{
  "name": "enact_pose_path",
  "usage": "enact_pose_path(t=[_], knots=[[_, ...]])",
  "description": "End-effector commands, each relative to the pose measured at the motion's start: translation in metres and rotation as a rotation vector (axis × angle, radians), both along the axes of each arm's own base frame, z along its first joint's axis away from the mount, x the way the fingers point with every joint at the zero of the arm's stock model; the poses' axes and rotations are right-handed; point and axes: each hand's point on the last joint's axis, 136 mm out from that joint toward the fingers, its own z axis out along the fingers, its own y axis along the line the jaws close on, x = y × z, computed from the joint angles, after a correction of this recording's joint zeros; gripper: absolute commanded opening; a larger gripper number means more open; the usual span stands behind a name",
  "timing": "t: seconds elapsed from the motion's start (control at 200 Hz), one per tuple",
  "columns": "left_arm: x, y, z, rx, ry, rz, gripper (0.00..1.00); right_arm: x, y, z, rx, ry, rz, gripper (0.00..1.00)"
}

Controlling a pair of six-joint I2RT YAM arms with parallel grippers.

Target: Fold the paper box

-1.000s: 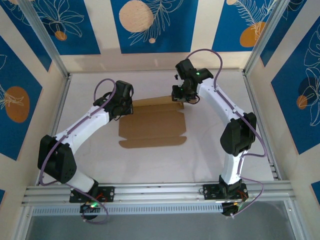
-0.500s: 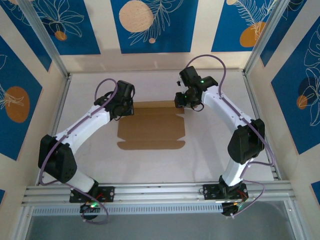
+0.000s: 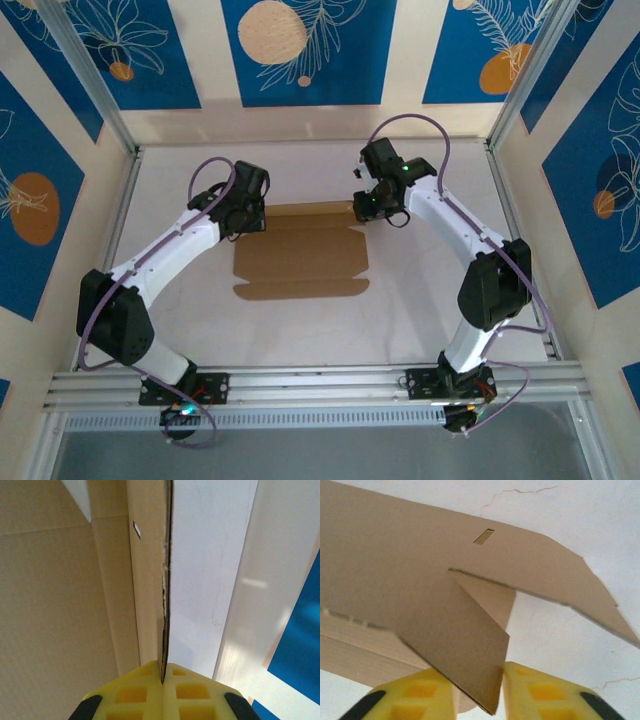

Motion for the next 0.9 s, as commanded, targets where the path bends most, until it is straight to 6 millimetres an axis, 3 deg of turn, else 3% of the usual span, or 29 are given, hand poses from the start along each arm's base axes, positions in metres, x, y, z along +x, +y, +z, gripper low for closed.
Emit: enact_pose_path(t=[0.0, 0.115, 0.39, 0.715, 0.83, 0.895], knots=[[0.003, 0.001, 0.001, 0.025, 0.003, -0.010, 0.00, -0.007, 0.012, 0.009, 0.034, -0.013, 0.035, 0.22], [0.001, -0.003, 0.001, 0.022, 0.002, -0.021, 0.00, -0.003, 0.026, 0.015, 0.115, 0.014, -0.027, 0.13], [-0.002, -0.008, -0.002, 0.021, -0.005, -0.049, 0.00, 0.016, 0.077, 0.042, 0.463, 0.076, -0.187, 0.18], [-0.006, -0.013, -0.005, 0.034, -0.004, -0.092, 0.00, 0.045, 0.087, 0.039, 0.516, 0.064, -0.283, 0.18], [-0.008, -0.008, -0.005, 0.051, 0.006, -0.082, 0.00, 0.047, 0.081, 0.035, 0.520, 0.082, -0.313, 0.19], [-0.008, -0.004, -0.005, 0.065, 0.022, -0.079, 0.00, 0.045, 0.072, 0.036, 0.495, 0.071, -0.313, 0.26]])
